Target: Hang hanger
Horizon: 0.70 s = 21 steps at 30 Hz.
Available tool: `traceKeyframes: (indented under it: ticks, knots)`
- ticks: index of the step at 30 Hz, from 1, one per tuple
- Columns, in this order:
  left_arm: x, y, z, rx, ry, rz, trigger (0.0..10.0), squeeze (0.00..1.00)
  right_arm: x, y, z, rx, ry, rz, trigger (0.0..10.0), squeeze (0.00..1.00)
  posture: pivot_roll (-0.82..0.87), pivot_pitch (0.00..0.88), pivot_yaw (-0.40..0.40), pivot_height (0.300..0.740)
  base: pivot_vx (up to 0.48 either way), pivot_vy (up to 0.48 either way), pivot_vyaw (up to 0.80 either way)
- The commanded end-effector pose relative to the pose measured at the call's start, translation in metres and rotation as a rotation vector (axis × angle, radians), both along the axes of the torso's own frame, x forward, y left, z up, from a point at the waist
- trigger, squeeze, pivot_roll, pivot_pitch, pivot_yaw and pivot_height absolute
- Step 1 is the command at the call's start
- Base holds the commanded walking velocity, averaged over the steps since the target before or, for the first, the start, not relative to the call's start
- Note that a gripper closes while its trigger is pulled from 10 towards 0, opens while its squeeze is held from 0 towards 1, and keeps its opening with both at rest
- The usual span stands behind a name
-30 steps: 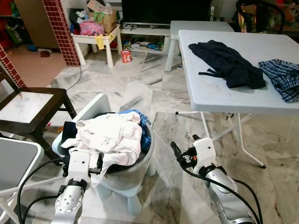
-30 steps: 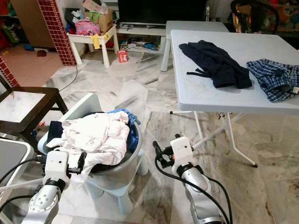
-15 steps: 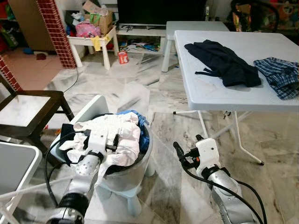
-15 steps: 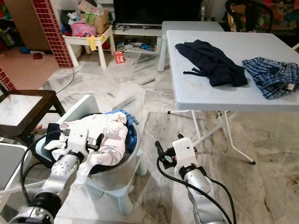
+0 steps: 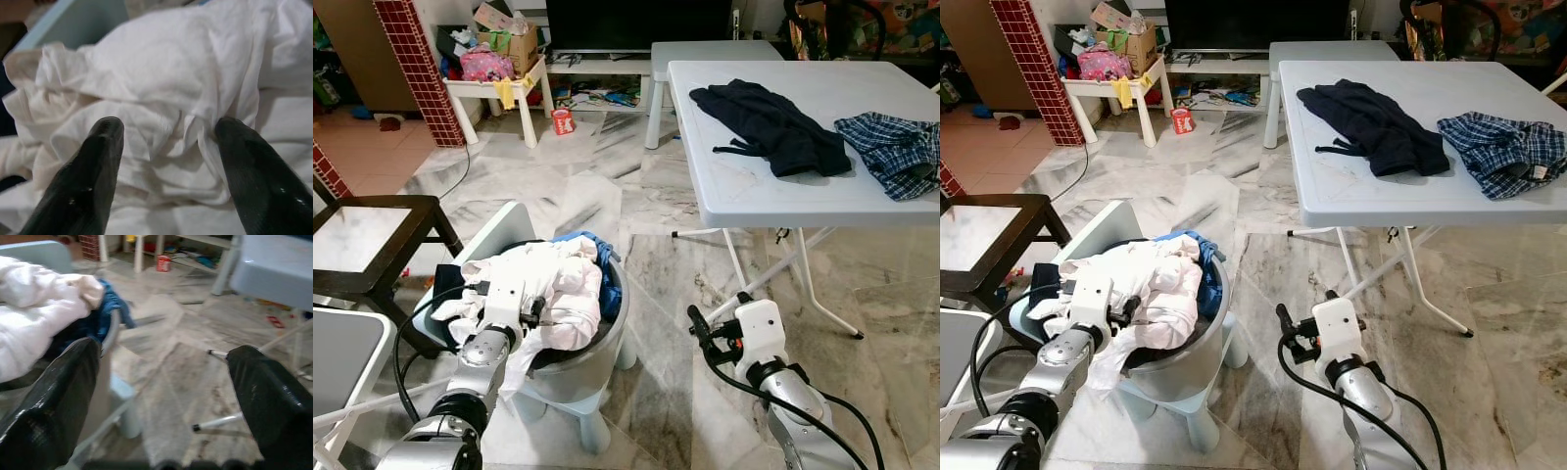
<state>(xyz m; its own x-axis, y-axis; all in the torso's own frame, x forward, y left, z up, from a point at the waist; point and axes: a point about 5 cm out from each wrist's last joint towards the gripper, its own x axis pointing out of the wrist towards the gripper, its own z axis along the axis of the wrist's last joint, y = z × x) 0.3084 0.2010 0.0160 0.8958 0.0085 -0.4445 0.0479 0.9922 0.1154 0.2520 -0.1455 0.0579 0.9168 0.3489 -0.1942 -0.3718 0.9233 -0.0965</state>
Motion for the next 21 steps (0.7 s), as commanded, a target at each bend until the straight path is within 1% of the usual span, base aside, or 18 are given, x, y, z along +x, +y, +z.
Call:
traceKeyframes:
  ticks: [1,4,7,9,11,14,17,18,21]
  knots:
    - [0.000,0.007,0.001,-0.010,0.017,0.018,0.0,0.00,-0.001,0.006,0.003,0.012,0.014,0.065,10.0,0.00,-0.20,0.013,0.033,0.740,0.000,0.000,0.00]
    - [0.001,0.006,0.000,-0.018,0.019,0.011,0.0,0.00,-0.002,0.007,0.001,0.003,0.035,0.095,10.0,0.00,-0.20,0.010,0.025,0.740,0.000,0.000,0.00]
    - [0.000,0.006,-0.001,-0.047,0.027,0.030,0.0,0.00,-0.002,0.008,-0.001,-0.010,0.045,0.107,10.0,0.00,-0.20,0.007,0.023,0.740,0.000,0.000,0.00]
    - [0.000,0.006,-0.001,-0.051,0.028,0.035,0.0,0.00,-0.002,0.009,-0.002,-0.011,0.046,0.111,10.0,0.00,-0.20,0.006,0.024,0.740,0.000,0.000,0.00]
    - [0.000,0.006,-0.001,-0.073,0.032,0.037,0.0,0.00,-0.005,0.014,-0.004,-0.019,0.057,0.132,10.0,0.00,-0.20,0.005,0.025,0.740,0.000,0.000,0.00]
    - [-0.001,0.005,-0.003,-0.090,0.038,0.036,0.0,0.00,-0.006,0.015,-0.005,-0.020,0.063,0.137,10.0,0.00,-0.20,0.005,0.028,0.740,0.000,0.000,0.00]
    - [-0.003,0.002,-0.006,-0.096,0.046,0.032,0.0,0.00,-0.007,0.016,-0.005,-0.020,0.070,0.142,10.0,0.00,-0.20,0.005,0.029,0.740,0.000,0.000,0.00]
    - [-0.006,-0.003,-0.009,-0.112,0.051,0.018,0.0,0.00,-0.008,0.016,-0.007,-0.023,0.074,0.142,10.0,0.00,-0.19,0.008,0.030,0.740,0.000,0.000,0.00]
    - [-0.008,-0.007,-0.012,-0.123,0.056,0.006,0.0,0.00,-0.008,0.017,-0.007,-0.026,0.075,0.142,10.0,0.00,-0.19,0.008,0.030,0.740,0.000,0.000,0.00]
